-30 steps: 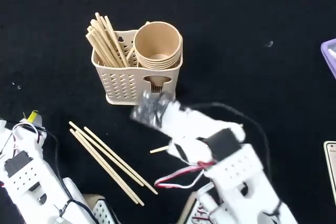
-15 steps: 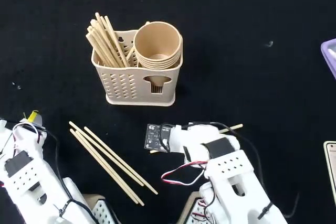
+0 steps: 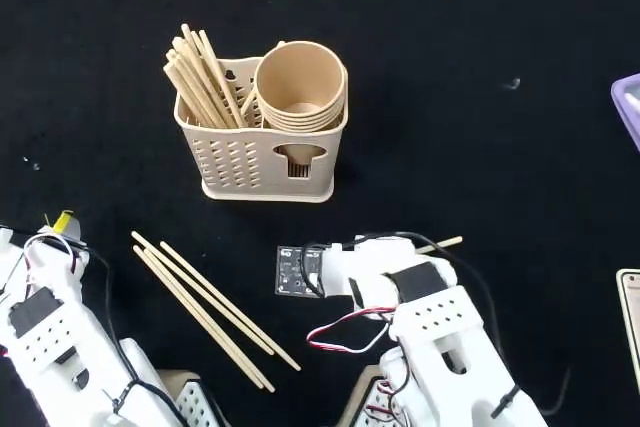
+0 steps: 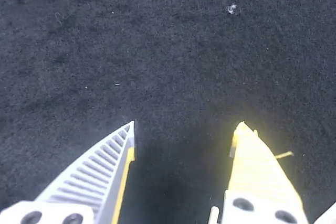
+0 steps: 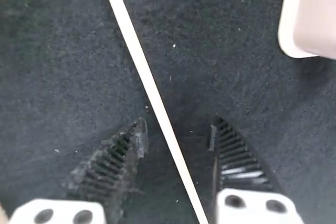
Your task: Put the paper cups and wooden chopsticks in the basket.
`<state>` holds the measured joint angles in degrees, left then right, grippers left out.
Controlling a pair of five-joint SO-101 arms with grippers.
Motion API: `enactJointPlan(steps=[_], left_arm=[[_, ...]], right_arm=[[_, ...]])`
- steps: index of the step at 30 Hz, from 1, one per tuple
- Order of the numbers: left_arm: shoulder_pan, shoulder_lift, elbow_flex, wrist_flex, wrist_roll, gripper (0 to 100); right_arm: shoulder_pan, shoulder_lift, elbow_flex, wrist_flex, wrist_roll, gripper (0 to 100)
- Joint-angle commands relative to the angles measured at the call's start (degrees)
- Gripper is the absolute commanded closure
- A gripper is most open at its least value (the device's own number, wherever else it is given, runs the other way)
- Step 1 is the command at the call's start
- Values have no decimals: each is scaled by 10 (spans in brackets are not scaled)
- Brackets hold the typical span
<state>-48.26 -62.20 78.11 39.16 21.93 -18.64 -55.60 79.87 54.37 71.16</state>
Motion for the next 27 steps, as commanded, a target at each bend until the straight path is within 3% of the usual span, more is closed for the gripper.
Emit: enactJointPlan(steps=[1, 8, 15, 19, 27], left_arm=[[5, -9, -8, -3, -8, 708], [3, -9, -8, -3, -8, 708], [2, -9, -8, -3, -8, 708], [2, -9, -8, -3, -8, 708], [2, -9, -9, -3, -8, 708]], right_arm=[[13, 15, -14, -10, -12, 799], [11, 180, -94, 1, -19, 798], [10, 301, -176, 55, 43, 834], [9, 334, -213, 94, 79, 992], [2, 303, -286, 236, 48, 988]])
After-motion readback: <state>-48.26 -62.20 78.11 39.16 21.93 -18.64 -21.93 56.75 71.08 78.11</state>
